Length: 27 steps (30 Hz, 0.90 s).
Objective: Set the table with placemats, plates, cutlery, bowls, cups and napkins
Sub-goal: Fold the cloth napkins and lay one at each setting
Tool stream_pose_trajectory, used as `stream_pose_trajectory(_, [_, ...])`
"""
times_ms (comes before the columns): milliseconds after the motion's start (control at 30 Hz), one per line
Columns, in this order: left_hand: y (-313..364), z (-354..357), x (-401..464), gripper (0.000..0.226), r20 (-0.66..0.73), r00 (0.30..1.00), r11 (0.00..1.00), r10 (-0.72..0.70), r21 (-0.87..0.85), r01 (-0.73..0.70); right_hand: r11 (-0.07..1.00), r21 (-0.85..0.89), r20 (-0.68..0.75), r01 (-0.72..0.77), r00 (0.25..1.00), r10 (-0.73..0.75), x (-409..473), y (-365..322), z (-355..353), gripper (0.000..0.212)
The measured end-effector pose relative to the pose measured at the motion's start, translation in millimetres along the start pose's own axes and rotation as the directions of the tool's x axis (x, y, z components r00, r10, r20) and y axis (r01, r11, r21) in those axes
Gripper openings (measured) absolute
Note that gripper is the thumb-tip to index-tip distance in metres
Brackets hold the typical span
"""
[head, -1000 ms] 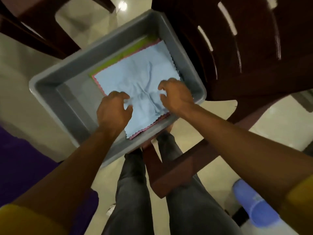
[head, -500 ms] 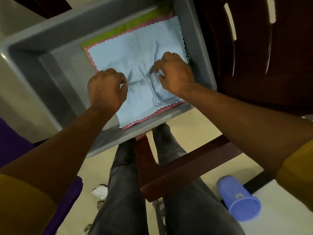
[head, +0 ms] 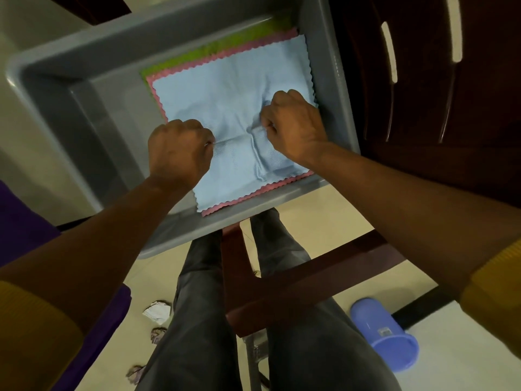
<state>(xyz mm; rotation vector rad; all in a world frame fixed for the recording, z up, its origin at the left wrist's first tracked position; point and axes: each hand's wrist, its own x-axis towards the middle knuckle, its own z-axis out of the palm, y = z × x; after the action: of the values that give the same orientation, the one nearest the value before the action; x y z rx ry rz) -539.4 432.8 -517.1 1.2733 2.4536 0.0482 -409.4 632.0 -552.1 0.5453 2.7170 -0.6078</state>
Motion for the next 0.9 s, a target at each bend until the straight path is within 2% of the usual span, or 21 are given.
stream_pose_trajectory(133, [-4,-11,-8,0.026,0.009,1.0,1.0,0.009,-0.029,-0.009,0.998,0.0,-0.074,0.061,0.995,-0.06,-11,0,-12,0.004])
stream_pose_trajectory(267, [-7,-18,-15,0.026,0.006,1.0,0.999,0.008,-0.052,-0.008,0.99,0.021,-0.146,0.143,0.98,-0.138,-21,2,-18,0.007])
stream_pose_trajectory(333, [-8,-16,-18,0.024,0.019,1.0,0.999,0.008,-0.047,-0.007,0.989,0.007,-0.122,0.147,0.982,-0.145,-25,6,-16,0.008])
stream_pose_trajectory(433, [-12,-12,-22,0.023,0.042,0.999,1.0,0.008,-0.025,-0.007,0.993,-0.024,-0.058,0.112,0.992,-0.113,-24,15,-12,0.024])
stream_pose_trajectory(567, [-15,-10,-26,0.022,0.045,0.999,1.0,-0.015,0.001,0.015,0.991,-0.105,0.067,0.077,0.995,-0.07,-19,21,-15,0.018])
stream_pose_trajectory(767, [-10,-45,-34,0.018,-0.012,0.997,0.997,-0.07,-0.04,0.069,0.993,-0.093,0.033,0.068,0.997,-0.065,-28,9,-46,0.01])
stream_pose_trajectory(900, [-13,-89,-46,0.013,-0.079,0.993,0.995,-0.092,-0.036,0.09,0.985,-0.146,-0.02,0.097,0.995,-0.101,-45,-12,-91,0.027])
